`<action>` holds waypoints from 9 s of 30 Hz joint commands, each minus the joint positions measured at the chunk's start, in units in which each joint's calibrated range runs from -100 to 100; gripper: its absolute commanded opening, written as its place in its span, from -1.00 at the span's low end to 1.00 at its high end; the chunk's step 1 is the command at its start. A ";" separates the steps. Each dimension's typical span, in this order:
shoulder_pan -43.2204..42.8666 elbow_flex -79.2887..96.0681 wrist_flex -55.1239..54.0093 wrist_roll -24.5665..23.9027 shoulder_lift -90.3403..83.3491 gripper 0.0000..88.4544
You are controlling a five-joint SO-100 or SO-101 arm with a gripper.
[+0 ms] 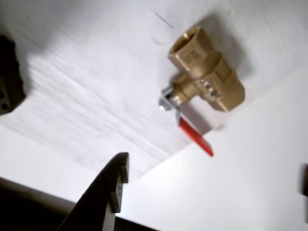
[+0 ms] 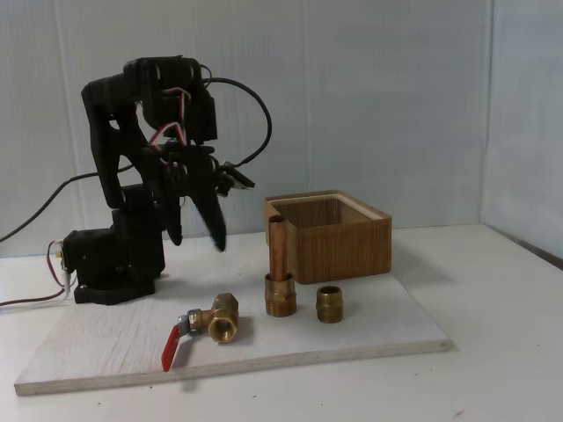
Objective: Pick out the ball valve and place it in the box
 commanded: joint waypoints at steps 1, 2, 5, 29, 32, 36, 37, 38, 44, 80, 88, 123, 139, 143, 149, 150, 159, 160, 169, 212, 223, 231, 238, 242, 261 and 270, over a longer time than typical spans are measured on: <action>0.23 -1.00 -0.35 -0.01 -0.36 0.35; 0.23 -0.91 -0.18 -0.01 -0.36 0.40; 0.23 -0.64 0.16 -0.01 -0.36 0.47; -0.22 6.76 -6.64 0.92 -0.19 0.81; -0.14 10.10 -10.86 0.87 -0.19 0.70; 0.08 13.17 -15.42 0.81 -0.19 0.53; 0.15 13.89 -16.37 0.81 -0.19 0.50; 0.15 14.61 -17.05 0.92 -0.19 0.47; 0.30 19.13 -22.31 1.18 -0.19 0.41; -1.17 26.35 -36.51 0.71 -0.19 0.41; -1.17 30.50 -41.16 0.87 -0.19 0.41; -3.24 35.82 -47.19 1.23 -0.10 0.41; -1.54 24.00 -47.10 1.23 18.55 0.41; -1.54 24.27 -47.10 1.23 20.08 0.41; -1.54 24.45 -43.92 1.28 19.40 0.41; -1.62 24.27 -42.62 1.28 19.40 0.41; -1.91 24.63 -40.47 1.13 19.91 0.41; -1.91 24.63 -40.47 1.07 19.99 0.41; -1.91 24.99 -40.47 0.87 20.08 0.37; -2.06 25.08 -40.30 0.97 20.16 -0.50; -2.21 25.08 -40.30 0.97 20.16 -0.81; -2.21 25.08 -40.30 0.87 20.16 -0.81; -3.17 24.90 -38.66 0.92 20.16 -0.87; -4.27 24.18 -36.00 0.76 20.08 -0.97; -5.31 15.25 -26.35 0.76 19.23 -0.98; -6.05 2.34 -11.63 0.71 19.23 -0.98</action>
